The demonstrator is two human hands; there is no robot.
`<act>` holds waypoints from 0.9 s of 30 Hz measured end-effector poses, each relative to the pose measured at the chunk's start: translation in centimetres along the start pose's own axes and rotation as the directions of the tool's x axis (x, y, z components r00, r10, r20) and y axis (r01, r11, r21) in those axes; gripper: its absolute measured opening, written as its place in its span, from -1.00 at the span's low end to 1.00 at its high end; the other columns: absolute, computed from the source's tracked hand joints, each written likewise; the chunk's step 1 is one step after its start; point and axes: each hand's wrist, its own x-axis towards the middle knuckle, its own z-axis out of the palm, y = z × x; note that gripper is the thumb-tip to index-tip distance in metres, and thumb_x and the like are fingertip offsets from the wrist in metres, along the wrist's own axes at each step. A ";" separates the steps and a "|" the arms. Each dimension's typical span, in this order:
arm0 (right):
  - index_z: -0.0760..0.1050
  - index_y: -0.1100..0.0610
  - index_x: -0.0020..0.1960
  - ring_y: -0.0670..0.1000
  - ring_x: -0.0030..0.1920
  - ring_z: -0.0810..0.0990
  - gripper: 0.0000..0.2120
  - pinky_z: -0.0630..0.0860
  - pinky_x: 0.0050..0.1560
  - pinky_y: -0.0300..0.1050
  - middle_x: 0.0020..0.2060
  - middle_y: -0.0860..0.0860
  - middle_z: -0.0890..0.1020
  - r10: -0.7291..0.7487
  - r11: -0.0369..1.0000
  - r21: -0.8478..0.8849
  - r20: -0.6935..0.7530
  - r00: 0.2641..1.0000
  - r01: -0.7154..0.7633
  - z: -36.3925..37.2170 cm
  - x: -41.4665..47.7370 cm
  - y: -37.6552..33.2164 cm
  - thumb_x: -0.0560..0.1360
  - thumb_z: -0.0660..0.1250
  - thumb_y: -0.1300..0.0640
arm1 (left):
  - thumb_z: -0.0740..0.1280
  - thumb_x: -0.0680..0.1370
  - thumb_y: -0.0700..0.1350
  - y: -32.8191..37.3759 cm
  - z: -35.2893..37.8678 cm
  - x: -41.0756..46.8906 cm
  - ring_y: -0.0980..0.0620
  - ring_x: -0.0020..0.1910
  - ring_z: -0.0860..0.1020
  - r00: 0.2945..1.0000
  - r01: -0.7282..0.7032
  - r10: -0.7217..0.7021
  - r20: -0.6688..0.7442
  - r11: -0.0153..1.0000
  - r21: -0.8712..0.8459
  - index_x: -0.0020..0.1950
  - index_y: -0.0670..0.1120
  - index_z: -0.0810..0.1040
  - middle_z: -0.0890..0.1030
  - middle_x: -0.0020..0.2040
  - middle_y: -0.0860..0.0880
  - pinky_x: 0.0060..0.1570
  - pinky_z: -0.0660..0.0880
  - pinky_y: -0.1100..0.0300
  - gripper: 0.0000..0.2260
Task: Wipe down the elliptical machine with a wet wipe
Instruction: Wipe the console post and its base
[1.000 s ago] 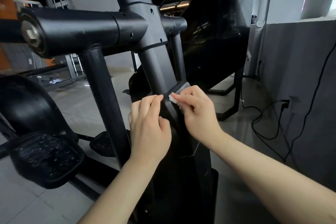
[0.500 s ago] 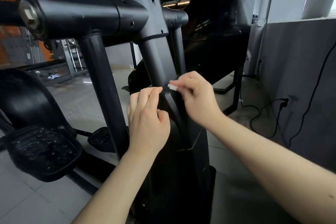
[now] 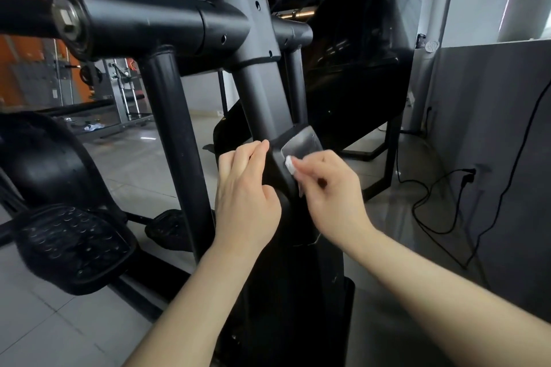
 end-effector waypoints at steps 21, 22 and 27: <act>0.69 0.10 0.00 -0.19 -0.05 0.59 -0.92 0.55 0.10 -0.23 -0.09 -0.08 0.61 0.199 0.980 -0.002 -0.105 0.974 -0.200 0.4 1.2 2.4 0.60 0.41 0.16 | 0.32 0.59 -0.15 0.0 0.7 -1.8 0.10 0.59 -0.01 0.996 -0.025 0.029 0.089 0.998 -0.052 0.65 -0.03 0.09 0.08 0.63 0.10 0.36 -0.02 0.41 -0.32; 0.69 0.09 0.03 -0.23 -0.05 0.57 -0.91 0.56 0.15 -0.20 -0.08 -0.11 0.60 0.281 0.959 0.000 -0.115 0.953 -0.283 0.4 2.3 3.0 0.60 0.39 0.16 | 0.33 0.60 -0.15 0.0 0.8 -1.9 0.10 0.60 -0.03 0.996 -0.019 0.024 0.087 0.998 -0.066 0.65 -0.02 0.09 0.05 0.63 0.11 0.40 0.00 0.36 -0.32; 0.67 0.21 -0.03 -0.07 -0.13 0.56 -0.87 0.52 -0.05 -0.23 -0.14 0.00 0.55 0.062 0.990 -0.119 -0.098 0.993 -0.073 0.8 -0.4 1.4 0.63 0.36 0.22 | 0.34 0.58 -0.19 0.2 0.7 -2.4 0.06 0.55 0.09 0.999 0.007 -0.003 0.045 0.996 -0.091 0.64 -0.01 0.16 0.05 0.60 0.07 0.38 0.13 0.33 -0.34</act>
